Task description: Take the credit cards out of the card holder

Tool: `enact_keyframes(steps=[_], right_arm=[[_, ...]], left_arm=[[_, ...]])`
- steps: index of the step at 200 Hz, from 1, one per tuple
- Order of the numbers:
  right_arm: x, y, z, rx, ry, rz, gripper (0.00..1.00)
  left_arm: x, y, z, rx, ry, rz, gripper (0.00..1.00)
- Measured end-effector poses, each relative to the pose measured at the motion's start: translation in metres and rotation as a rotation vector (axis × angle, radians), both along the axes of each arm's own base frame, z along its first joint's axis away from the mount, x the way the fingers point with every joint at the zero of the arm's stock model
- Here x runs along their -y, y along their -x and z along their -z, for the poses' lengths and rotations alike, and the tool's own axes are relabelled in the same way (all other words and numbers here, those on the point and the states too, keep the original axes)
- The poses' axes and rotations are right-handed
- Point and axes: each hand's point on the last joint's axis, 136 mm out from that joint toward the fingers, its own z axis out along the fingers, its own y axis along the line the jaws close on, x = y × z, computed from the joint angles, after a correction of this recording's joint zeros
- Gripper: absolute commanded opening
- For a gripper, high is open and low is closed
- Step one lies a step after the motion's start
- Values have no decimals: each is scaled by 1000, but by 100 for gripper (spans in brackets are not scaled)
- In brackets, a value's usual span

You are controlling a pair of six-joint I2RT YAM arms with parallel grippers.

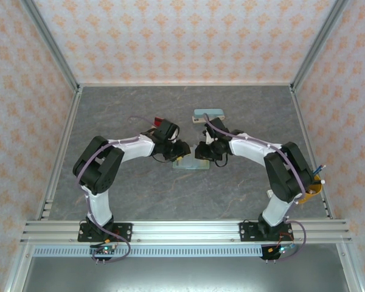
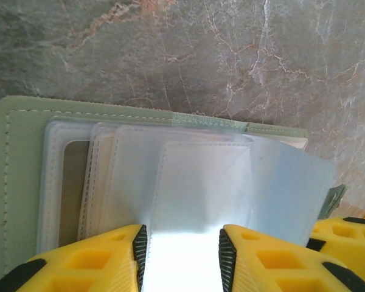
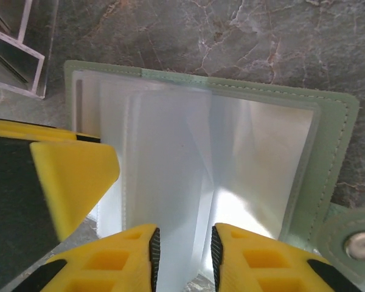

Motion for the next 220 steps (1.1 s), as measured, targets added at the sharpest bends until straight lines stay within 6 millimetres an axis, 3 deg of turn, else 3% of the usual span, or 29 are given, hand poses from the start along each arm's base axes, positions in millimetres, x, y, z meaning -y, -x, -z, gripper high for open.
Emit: enact_keyframes(steps=[68, 119, 165, 220], right_arm=[[16, 1, -25, 102, 19, 41, 32], [41, 1, -45, 210, 63, 131, 31], [55, 1, -44, 234, 73, 206, 31], [59, 1, -40, 226, 71, 234, 30]], left_arm=[[16, 5, -6, -2, 29, 42, 41], [47, 8, -4, -7, 102, 107, 39], [70, 5, -5, 6, 125, 146, 40], [72, 6, -6, 10, 125, 152, 34]])
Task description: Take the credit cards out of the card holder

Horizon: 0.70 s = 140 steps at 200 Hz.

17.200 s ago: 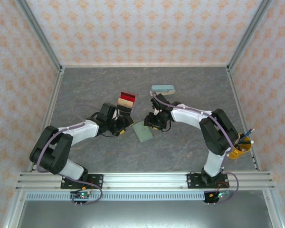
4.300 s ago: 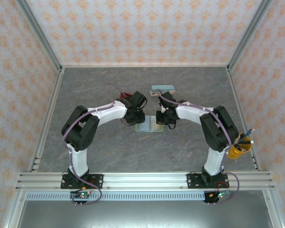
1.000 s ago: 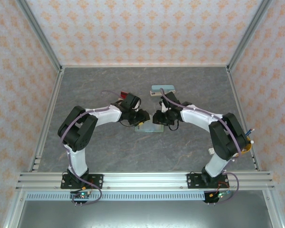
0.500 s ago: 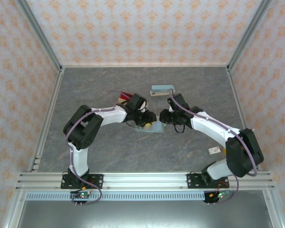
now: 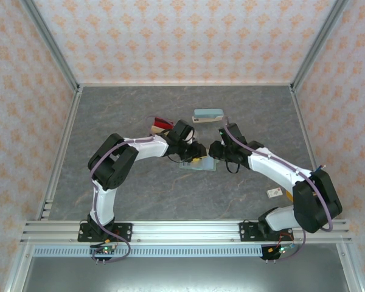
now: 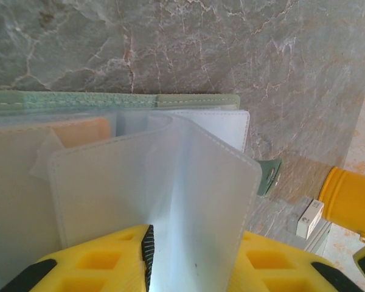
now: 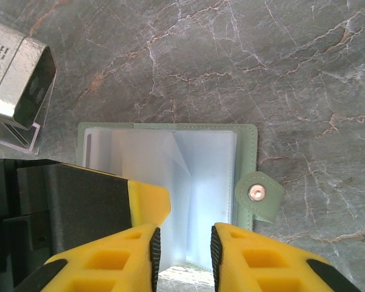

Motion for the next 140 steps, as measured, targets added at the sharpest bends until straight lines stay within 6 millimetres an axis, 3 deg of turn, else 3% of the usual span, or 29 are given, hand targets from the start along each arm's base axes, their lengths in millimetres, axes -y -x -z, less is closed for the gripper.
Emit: enact_keyframes(steps=[57, 90, 140], right_arm=[[4, -1, -1, 7, 6, 30, 30], [10, -3, -7, 33, 15, 64, 30], [16, -5, -9, 43, 27, 94, 30]], left_arm=[[1, -1, -12, 21, 16, 0, 37], [2, -3, -29, 54, 40, 1, 33], [9, 0, -39, 71, 72, 22, 28]])
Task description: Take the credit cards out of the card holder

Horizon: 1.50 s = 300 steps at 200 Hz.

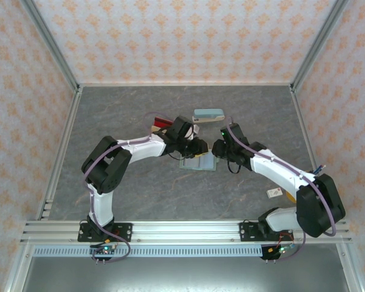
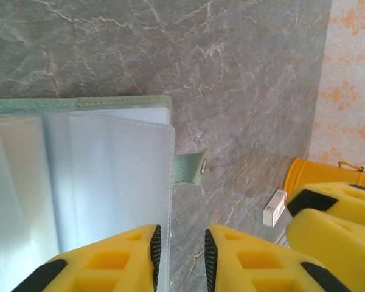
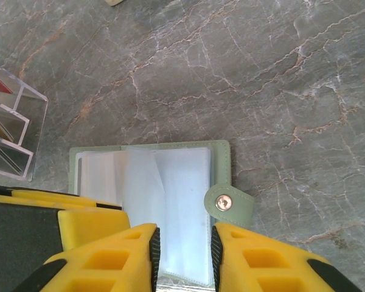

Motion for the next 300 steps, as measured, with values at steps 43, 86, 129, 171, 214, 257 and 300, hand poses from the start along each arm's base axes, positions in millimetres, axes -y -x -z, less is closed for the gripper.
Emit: enact_keyframes(steps=[43, 86, 129, 171, 214, 257, 300], right_arm=[[4, -1, -2, 9, 11, 21, 30], [7, -1, -3, 16, 15, 34, 30], [7, -1, -3, 14, 12, 38, 30], [2, 0, 2, -10, 1, 16, 25], [-24, -2, 9, -61, -2, -76, 28], [-65, -13, 25, -123, 21, -173, 42], [-85, -13, 62, -234, 90, -220, 49]], left_arm=[[9, 5, 13, -18, -10, 23, 33], [19, 8, 39, -57, -38, 42, 38], [19, 8, 41, -59, -44, 42, 29], [-4, 4, 8, -1, -56, -2, 19], [-57, -13, -25, 75, -86, -126, 18], [-110, -7, 1, 24, -229, -236, 32], [-132, -1, 5, 18, -310, -290, 45]])
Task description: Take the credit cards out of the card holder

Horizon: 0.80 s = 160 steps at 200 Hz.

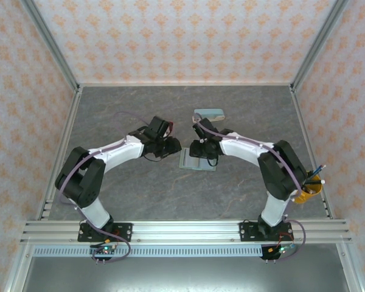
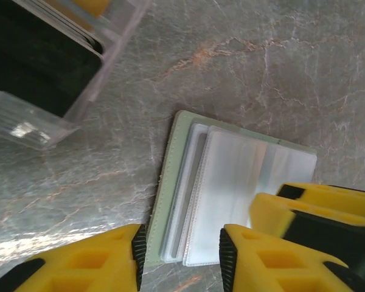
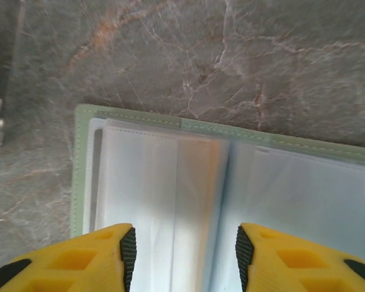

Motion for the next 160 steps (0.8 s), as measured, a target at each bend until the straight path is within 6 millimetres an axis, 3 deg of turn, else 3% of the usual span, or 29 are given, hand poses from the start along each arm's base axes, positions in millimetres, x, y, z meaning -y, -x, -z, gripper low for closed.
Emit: enact_keyframes(steps=[29, 64, 108, 136, 160], right_arm=[[-6, 1, 14, -42, 31, -18, 46], [-7, -1, 19, -60, 58, -46, 34], [-8, 2, 21, -58, 72, -104, 30], [-18, 12, 21, -66, 35, -171, 29], [-23, 21, 21, -73, 15, -204, 26]], left_arm=[[-6, 2, 0, -3, -13, -18, 60], [-8, 6, 5, -19, -17, -17, 78], [-10, 9, 9, -26, -28, -13, 88], [-16, 18, 16, -49, -41, -15, 96], [-21, 27, 22, -71, -52, -14, 96]])
